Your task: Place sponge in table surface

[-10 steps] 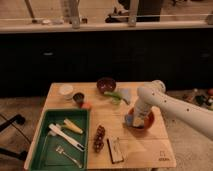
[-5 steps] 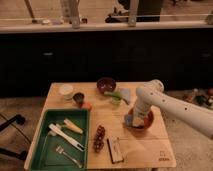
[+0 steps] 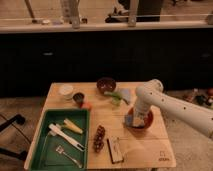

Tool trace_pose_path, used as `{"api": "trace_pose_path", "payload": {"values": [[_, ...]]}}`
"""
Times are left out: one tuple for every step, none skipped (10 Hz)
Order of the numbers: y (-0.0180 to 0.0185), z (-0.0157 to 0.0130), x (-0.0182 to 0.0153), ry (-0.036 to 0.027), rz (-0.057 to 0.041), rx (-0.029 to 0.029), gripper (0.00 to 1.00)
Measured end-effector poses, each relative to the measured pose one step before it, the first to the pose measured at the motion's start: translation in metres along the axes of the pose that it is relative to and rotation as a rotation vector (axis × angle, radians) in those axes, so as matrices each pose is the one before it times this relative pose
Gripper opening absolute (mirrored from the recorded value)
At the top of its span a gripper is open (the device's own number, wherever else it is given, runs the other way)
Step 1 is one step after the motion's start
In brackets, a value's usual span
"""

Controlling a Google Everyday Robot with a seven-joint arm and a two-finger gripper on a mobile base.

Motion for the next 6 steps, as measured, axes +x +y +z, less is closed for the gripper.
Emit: {"api": "trace_pose_path", "payload": {"values": [[-0.00428,-0.00866,0.00204,0.01047,0.01125,0.02136,0.00],[-0.00281,-0.00985,0.00142,0.01007,0.00986,0.01726,0.00],[-0.00208,-0.00710,0.00100,0.00940,0.00697,0.01397,0.00],[-0.00141,-0.00565,0.00050,0.01357,0.00443,0.01665,0.00],[-0.00099,-0.00608,-0.00231,0.00923,-0.00164,0.01839,0.00],[-0.00013,-0.00643,-0.00222,0.00331,-0.00319,0.01367,0.00]]}}
